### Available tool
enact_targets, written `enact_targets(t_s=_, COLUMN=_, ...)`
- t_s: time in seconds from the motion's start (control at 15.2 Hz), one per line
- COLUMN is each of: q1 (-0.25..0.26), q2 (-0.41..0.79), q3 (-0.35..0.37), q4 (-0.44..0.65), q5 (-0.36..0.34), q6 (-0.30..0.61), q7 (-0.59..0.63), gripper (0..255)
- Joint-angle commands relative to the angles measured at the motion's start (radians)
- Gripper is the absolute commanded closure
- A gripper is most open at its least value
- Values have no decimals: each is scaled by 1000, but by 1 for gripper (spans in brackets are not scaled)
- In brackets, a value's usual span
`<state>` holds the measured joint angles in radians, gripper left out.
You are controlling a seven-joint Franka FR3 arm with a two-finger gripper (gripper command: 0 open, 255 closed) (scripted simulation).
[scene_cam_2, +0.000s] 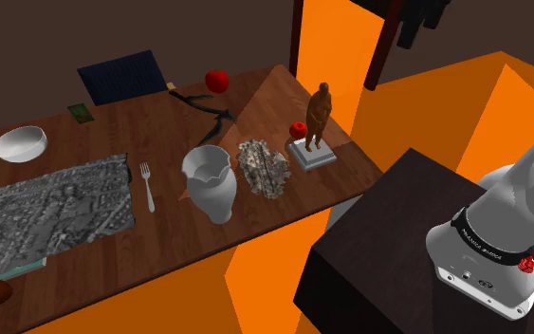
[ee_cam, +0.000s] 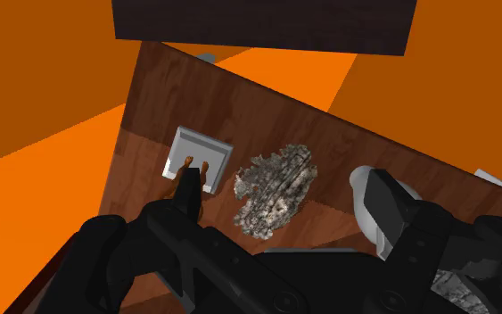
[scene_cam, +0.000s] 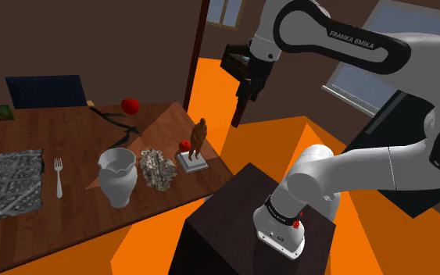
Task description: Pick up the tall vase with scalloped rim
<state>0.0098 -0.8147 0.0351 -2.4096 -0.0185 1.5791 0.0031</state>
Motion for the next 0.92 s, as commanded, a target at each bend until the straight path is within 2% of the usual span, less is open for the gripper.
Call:
enact_targets(t_s=0.0, q1=0, q2=0, q3=0, q4=0, q5=0, q6=0, q7=0, gripper=0)
enact_targets(t_s=0.4, q1=24, q2=174, q3=52, q4=-8, q5=49, q6=167, q7=55, gripper=0)
enact_targets(t_s=0.86, q1=46, q2=414, q3=110, q4=43, q5=85, q6=342, q7=114, gripper=0)
